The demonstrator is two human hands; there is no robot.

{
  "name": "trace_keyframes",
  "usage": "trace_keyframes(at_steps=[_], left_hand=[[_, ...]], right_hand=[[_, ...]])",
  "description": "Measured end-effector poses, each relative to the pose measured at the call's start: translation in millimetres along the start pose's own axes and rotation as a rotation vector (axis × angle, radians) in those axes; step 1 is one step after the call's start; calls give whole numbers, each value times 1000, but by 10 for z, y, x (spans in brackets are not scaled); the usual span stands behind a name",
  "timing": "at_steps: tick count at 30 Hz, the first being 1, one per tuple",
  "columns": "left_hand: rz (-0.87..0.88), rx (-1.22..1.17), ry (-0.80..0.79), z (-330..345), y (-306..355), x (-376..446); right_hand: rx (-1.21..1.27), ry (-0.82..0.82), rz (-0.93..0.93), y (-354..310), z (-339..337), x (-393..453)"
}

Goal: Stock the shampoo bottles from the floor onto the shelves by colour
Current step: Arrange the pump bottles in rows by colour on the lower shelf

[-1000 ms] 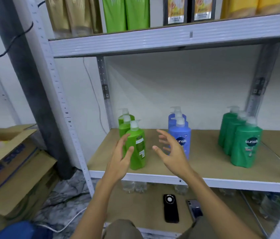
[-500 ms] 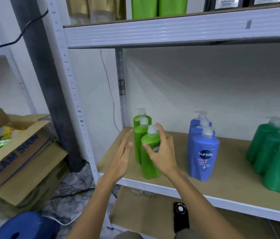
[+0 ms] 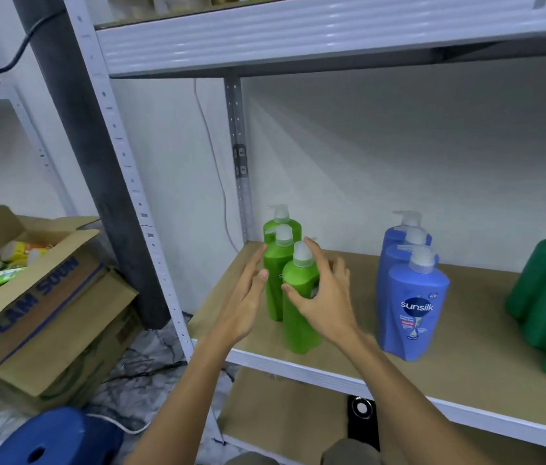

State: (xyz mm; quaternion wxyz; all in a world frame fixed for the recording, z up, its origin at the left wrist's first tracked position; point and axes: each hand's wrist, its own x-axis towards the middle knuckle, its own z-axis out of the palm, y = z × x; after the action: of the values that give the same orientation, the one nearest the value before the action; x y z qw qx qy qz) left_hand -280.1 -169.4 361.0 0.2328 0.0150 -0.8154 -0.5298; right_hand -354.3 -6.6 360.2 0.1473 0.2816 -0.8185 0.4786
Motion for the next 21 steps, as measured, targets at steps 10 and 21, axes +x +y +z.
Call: trace_keyframes(at_steps=[10, 21], left_hand=[[30, 84, 7, 116, 60, 266], [33, 233, -10, 79, -26, 530]], right_hand=[[177, -127, -91, 118, -284, 36], [164, -154, -111, 146, -455, 155]])
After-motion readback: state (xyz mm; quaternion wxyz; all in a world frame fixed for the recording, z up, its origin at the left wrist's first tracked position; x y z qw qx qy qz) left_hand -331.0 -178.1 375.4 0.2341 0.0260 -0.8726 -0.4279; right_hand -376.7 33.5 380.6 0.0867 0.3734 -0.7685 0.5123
